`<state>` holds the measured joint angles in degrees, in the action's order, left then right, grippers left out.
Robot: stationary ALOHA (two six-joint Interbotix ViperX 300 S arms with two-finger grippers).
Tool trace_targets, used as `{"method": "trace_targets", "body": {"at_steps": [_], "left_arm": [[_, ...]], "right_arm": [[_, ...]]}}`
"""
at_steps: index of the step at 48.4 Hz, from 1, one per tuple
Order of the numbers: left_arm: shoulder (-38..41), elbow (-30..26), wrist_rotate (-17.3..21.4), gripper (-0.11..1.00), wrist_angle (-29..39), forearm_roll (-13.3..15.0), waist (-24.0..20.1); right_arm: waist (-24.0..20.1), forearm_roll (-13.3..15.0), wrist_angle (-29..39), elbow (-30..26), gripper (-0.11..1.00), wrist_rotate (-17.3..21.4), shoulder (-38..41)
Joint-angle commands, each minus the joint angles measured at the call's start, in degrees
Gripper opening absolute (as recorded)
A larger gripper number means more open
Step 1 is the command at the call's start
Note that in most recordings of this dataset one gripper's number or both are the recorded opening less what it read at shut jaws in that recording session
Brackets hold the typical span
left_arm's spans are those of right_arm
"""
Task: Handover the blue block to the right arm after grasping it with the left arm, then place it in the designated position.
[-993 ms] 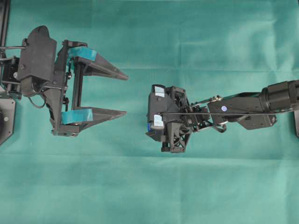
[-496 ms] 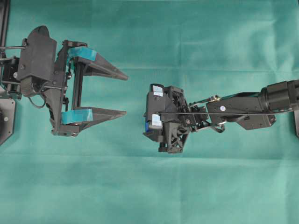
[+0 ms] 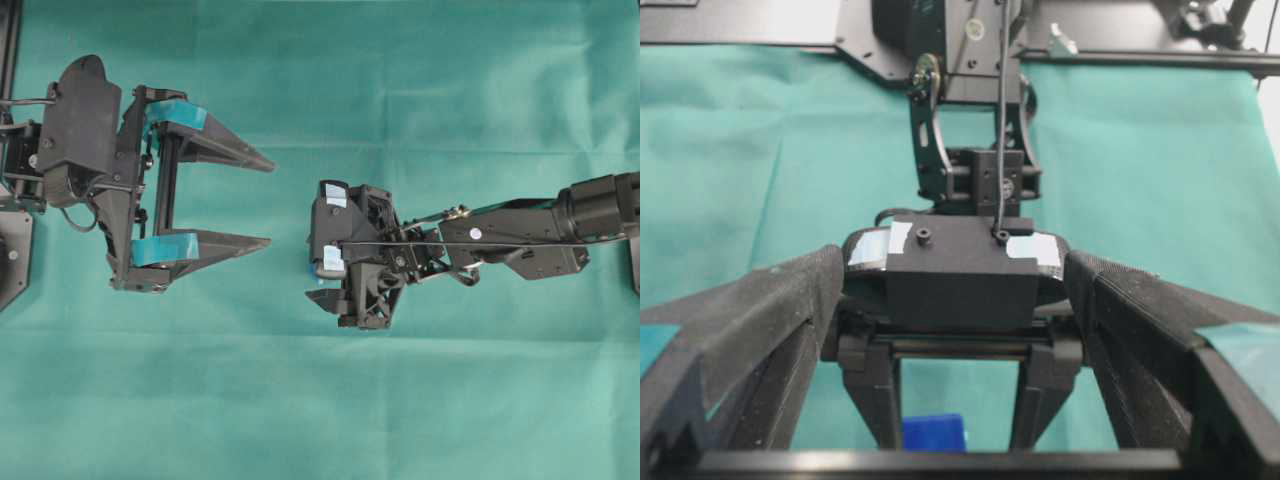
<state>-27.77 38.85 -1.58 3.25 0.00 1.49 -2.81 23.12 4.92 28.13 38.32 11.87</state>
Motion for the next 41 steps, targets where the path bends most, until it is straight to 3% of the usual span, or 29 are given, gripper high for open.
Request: {"method": "trace_targets", "body": {"at_steps": [1,41], "left_arm": [[-0.35,-1.58,0.00,0.99,-0.35,-0.09,-0.09],[-0.35,-1.58,0.00,0.99,-0.44,-0.18,-0.09]], "right_arm": [[-0.09,-0.18,0.35,-1.14,0.91,0.00,-3.25],[-0.18,1.67,16.96,-0.97,0.91,-0.97,-28.56]]}}
